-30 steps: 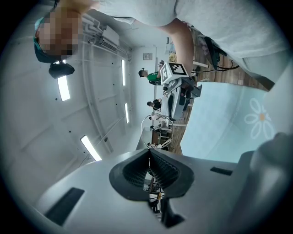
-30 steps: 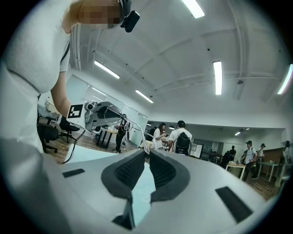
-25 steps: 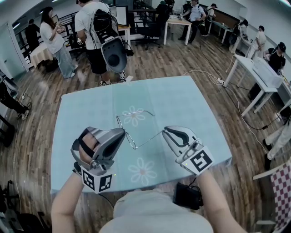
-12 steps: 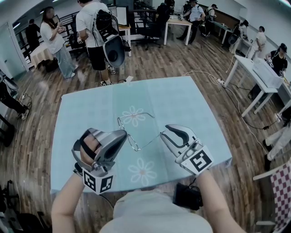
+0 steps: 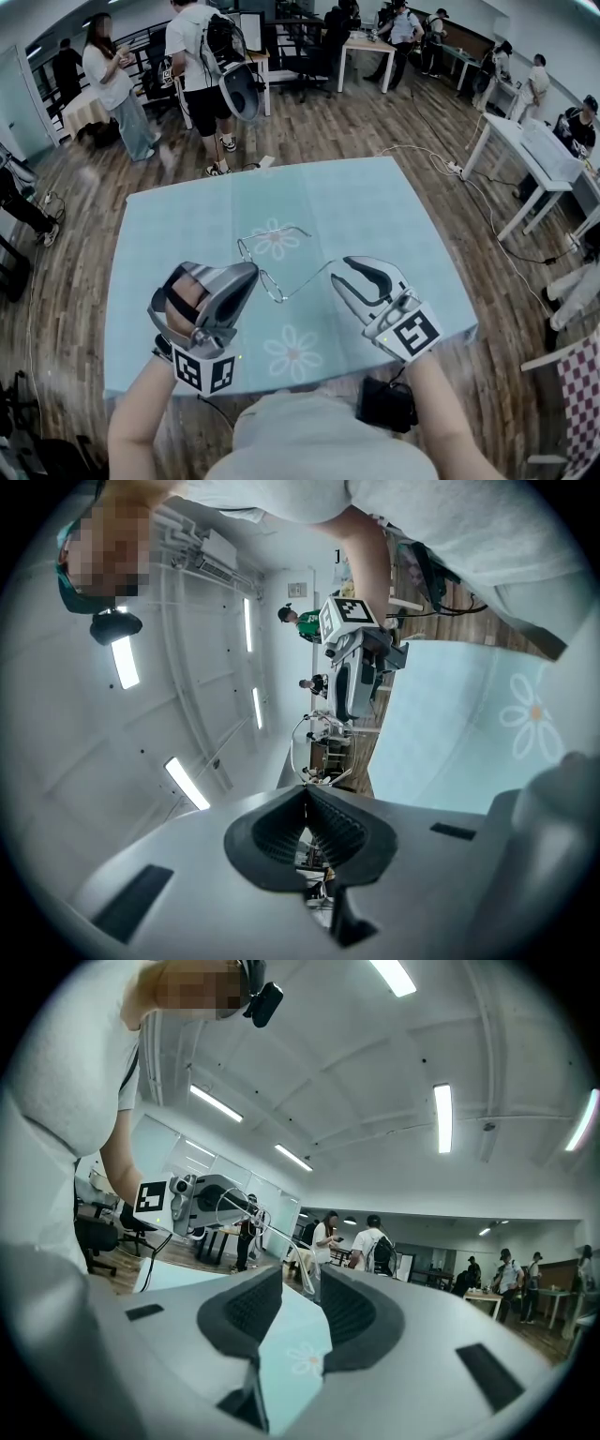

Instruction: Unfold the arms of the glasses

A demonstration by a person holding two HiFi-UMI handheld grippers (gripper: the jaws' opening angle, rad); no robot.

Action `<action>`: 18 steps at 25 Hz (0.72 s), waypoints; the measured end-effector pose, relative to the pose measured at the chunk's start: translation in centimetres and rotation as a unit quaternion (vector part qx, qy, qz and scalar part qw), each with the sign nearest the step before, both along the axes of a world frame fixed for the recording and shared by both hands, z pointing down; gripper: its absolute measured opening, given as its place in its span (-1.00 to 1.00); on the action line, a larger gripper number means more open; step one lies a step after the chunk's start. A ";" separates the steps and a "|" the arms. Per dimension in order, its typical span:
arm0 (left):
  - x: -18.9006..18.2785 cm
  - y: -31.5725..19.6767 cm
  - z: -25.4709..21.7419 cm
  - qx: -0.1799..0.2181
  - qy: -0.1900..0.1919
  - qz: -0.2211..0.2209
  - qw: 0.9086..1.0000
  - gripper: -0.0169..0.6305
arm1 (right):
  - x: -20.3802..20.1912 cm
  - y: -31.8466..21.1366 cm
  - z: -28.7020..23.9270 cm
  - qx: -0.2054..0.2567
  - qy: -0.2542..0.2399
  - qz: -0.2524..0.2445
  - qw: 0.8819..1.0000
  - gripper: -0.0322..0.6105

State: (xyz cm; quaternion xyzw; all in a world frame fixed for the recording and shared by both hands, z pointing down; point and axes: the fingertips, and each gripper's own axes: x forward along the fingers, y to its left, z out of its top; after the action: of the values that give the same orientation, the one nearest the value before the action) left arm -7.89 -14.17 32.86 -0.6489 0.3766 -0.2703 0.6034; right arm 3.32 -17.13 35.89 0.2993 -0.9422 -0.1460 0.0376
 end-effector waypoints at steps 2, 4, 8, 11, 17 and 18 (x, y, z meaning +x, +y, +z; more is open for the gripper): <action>0.2 -0.4 0.2 -0.006 0.001 -0.010 1.000 -0.91 | 0.2 0.1 -0.3 0.000 -0.002 0.001 1.000 -0.52; 0.3 -0.8 0.7 -0.013 0.003 -0.018 1.000 -0.91 | 0.4 0.2 -0.3 -0.001 -0.003 0.002 1.000 -0.52; 0.1 -1.5 1.9 -0.023 0.008 -0.031 0.999 -0.91 | 0.1 0.3 0.0 -0.001 -0.002 0.005 1.000 -0.52; 0.1 -2.0 2.6 -0.029 0.010 -0.040 0.999 -0.91 | 0.0 0.5 0.2 -0.004 -0.003 0.008 1.000 -0.52; 0.3 -2.9 3.5 -0.032 0.012 -0.056 0.998 -0.91 | -0.4 0.7 0.1 -0.014 -0.008 0.017 1.000 -0.52; 0.3 -3.1 3.6 -0.032 0.011 -0.059 0.998 -0.91 | -0.5 0.7 0.1 -0.015 -0.007 0.020 1.000 -0.54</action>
State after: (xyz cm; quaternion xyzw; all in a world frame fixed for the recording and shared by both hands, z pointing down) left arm -7.60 -17.29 36.46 -0.6474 0.4123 -0.3104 0.5608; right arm 2.82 -16.47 36.00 0.3184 -0.9383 -0.1292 0.0380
